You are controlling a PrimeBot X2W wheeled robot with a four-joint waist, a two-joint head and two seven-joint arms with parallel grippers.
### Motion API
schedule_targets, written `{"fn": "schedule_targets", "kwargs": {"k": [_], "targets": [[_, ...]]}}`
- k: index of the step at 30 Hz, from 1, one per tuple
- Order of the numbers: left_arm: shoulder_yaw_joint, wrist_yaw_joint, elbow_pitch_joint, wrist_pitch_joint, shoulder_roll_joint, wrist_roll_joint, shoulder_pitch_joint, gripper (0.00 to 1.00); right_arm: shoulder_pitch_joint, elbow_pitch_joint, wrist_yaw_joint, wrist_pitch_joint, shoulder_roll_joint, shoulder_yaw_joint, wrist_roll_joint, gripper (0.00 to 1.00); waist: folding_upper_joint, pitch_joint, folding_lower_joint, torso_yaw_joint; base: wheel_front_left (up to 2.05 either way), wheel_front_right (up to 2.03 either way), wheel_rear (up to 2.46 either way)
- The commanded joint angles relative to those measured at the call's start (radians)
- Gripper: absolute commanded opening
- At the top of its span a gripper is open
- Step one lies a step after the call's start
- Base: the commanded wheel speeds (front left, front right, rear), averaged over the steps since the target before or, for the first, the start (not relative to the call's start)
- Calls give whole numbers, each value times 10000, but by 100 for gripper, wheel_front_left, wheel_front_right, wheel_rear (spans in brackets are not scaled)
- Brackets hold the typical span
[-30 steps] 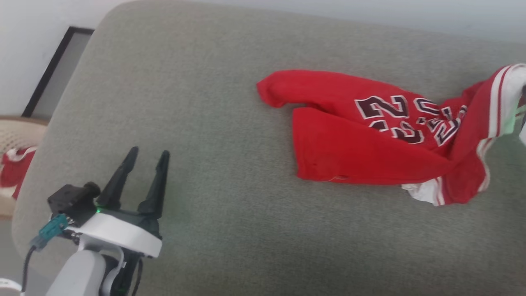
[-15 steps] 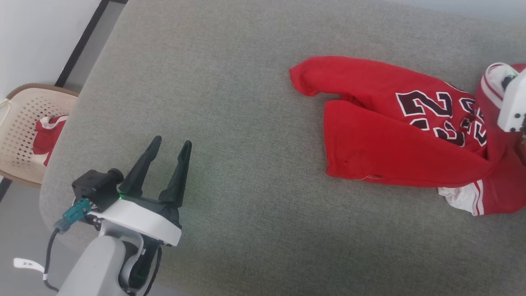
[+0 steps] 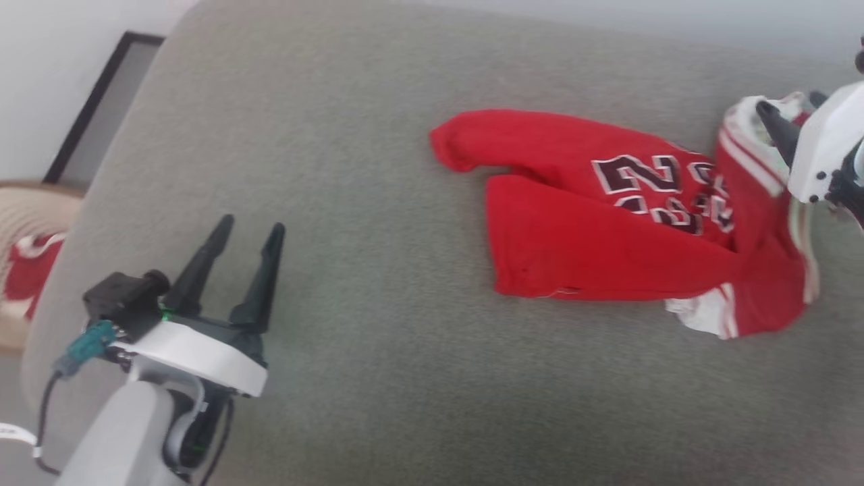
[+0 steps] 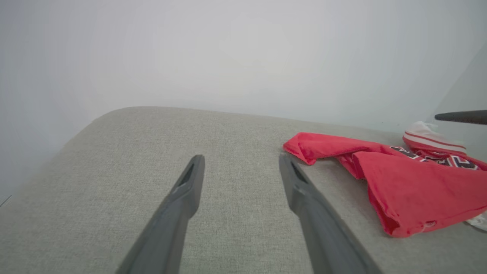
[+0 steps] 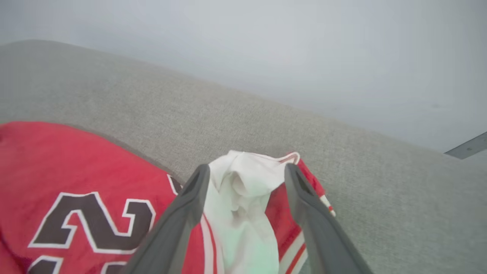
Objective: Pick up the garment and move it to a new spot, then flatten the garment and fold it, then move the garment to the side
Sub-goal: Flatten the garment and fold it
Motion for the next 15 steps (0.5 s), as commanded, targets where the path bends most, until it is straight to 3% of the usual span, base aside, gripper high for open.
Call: {"fn": "schedule_targets", "kwargs": {"k": [1,15], "targets": [[38,-16,-37,55,140,-105,-3,100,120,-194,-7,-169,-8,68,145,100,0,-249,0,-377,0,0,0],[163,12,-818,933,1135,-504,-329,100,1827,-2282,-7,-2581,277,-214,503,100,0,-903,0,-2114,0,0,0]]}}
